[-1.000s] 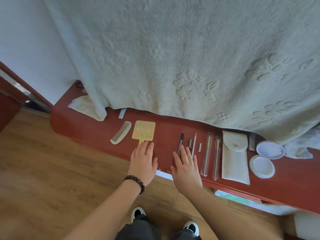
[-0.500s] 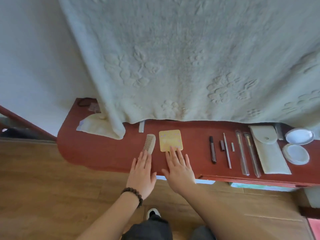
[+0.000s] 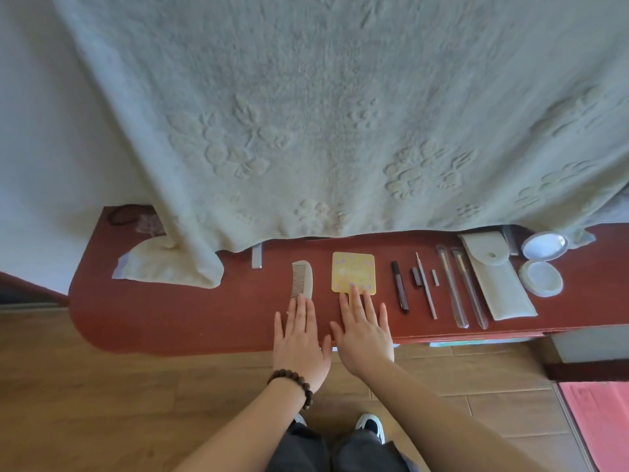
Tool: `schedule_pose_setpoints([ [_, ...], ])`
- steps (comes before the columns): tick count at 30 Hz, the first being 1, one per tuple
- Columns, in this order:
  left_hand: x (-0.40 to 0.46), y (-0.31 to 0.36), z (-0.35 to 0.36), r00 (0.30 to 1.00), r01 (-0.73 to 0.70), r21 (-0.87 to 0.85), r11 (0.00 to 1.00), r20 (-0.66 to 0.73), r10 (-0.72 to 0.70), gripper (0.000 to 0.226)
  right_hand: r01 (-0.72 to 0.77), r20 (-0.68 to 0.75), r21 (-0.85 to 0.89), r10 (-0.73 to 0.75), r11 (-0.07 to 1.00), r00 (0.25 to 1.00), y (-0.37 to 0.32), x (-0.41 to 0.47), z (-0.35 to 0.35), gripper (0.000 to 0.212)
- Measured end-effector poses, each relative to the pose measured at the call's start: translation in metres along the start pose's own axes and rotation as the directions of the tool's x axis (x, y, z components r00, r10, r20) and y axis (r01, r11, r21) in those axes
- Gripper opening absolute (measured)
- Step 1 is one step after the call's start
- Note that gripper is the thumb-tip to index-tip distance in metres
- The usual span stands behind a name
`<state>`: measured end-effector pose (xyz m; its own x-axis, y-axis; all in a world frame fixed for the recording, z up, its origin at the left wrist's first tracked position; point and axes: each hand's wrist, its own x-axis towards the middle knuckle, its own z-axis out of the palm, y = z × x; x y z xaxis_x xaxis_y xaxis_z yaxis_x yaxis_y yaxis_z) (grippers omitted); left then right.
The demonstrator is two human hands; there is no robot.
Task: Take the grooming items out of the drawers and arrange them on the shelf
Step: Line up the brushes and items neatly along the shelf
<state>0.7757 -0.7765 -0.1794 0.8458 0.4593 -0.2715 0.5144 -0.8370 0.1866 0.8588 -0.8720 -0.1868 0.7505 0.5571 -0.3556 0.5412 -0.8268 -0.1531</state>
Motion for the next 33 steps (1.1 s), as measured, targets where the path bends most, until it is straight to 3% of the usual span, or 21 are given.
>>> schedule_pose_setpoints([
  [2, 0.005, 0.006, -0.001, 1.0, 0.017, -0.017, 1.0, 0.0, -0.017, 0.069, 0.012, 0.02, -0.003, -0.012, 1.0, 1.0, 0.004, 0.004, -0.004, 0.063],
  [5, 0.01, 0.014, -0.003, 0.999, 0.039, -0.048, 0.998, -0.02, -0.04, 0.066, 0.052, 0.044, -0.012, -0.051, 0.999, 0.998, 0.012, 0.009, -0.01, 0.059],
  [10, 0.013, 0.016, -0.005, 0.999, 0.032, -0.034, 0.999, -0.02, -0.033, 0.066, 0.14, 0.058, -0.036, -0.138, 0.99, 0.989, 0.028, 0.009, -0.014, 0.061],
  [13, 0.012, 0.014, -0.004, 0.999, 0.03, -0.037, 0.999, -0.024, -0.031, 0.068, 0.186, 0.063, -0.076, -0.181, 0.98, 0.981, 0.033, 0.007, -0.016, 0.073],
  [20, 0.002, 0.001, 0.003, 0.999, -0.016, 0.02, 1.0, 0.029, 0.016, 0.072, 0.169, 0.065, -0.066, -0.165, 0.983, 0.984, 0.038, -0.006, -0.008, 0.085],
  [33, 0.01, 0.002, 0.001, 0.996, -0.058, 0.039, 0.998, 0.077, 0.054, 0.072, 0.378, 0.119, -0.142, -0.363, 0.915, 0.924, 0.067, 0.006, -0.021, 0.08],
])
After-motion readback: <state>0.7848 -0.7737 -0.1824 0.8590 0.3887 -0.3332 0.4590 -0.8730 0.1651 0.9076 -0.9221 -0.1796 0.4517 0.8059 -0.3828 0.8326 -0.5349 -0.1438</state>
